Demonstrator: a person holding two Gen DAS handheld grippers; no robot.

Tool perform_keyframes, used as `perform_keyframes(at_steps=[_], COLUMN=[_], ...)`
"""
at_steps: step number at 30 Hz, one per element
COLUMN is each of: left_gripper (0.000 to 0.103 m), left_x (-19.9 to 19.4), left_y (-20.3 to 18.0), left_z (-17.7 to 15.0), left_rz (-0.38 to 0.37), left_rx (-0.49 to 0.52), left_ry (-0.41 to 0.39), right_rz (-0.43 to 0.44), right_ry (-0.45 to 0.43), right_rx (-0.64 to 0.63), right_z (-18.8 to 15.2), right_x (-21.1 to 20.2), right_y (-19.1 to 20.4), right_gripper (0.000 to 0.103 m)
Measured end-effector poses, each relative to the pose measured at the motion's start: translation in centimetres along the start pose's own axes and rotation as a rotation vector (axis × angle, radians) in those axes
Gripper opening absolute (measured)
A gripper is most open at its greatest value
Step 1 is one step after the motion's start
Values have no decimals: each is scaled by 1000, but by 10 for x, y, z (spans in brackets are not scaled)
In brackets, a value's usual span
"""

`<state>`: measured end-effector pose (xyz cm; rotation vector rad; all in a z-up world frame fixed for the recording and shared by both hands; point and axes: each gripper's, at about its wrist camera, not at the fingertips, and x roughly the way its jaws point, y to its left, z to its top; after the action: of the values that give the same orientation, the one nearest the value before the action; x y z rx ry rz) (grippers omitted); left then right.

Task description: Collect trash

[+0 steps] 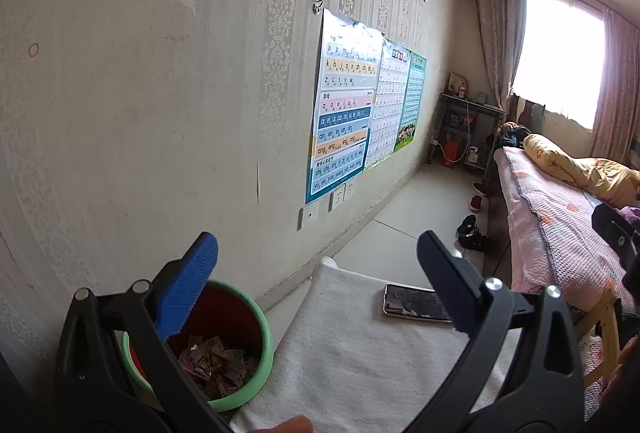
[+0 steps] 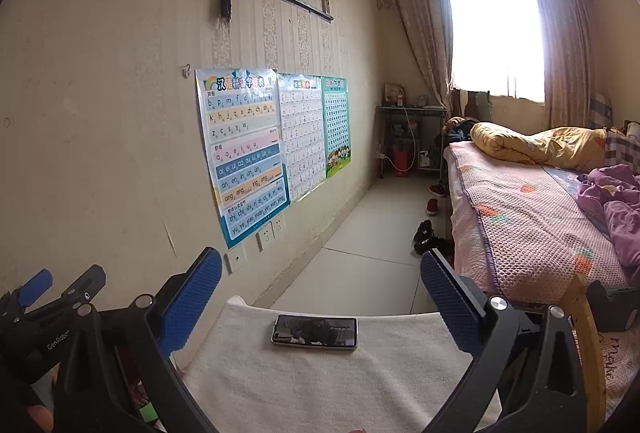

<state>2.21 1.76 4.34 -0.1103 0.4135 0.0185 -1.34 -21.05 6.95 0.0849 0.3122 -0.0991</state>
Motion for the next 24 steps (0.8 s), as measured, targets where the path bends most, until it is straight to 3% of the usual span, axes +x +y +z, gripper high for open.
perform_keyframes(at_steps=[13, 24], left_gripper=[98, 98], left_x=[-3, -10], left_y=[23, 19], left_z=[-2, 1], left_rz=[45, 40], left_rx=[-41, -24], left_ry=[20, 3], right_rz=[52, 48], right_ry=[1, -4], right_rx=[-30, -31], right_z=[5, 6], right_x=[-5, -9], right_y=[25, 26], right_gripper=[96, 96])
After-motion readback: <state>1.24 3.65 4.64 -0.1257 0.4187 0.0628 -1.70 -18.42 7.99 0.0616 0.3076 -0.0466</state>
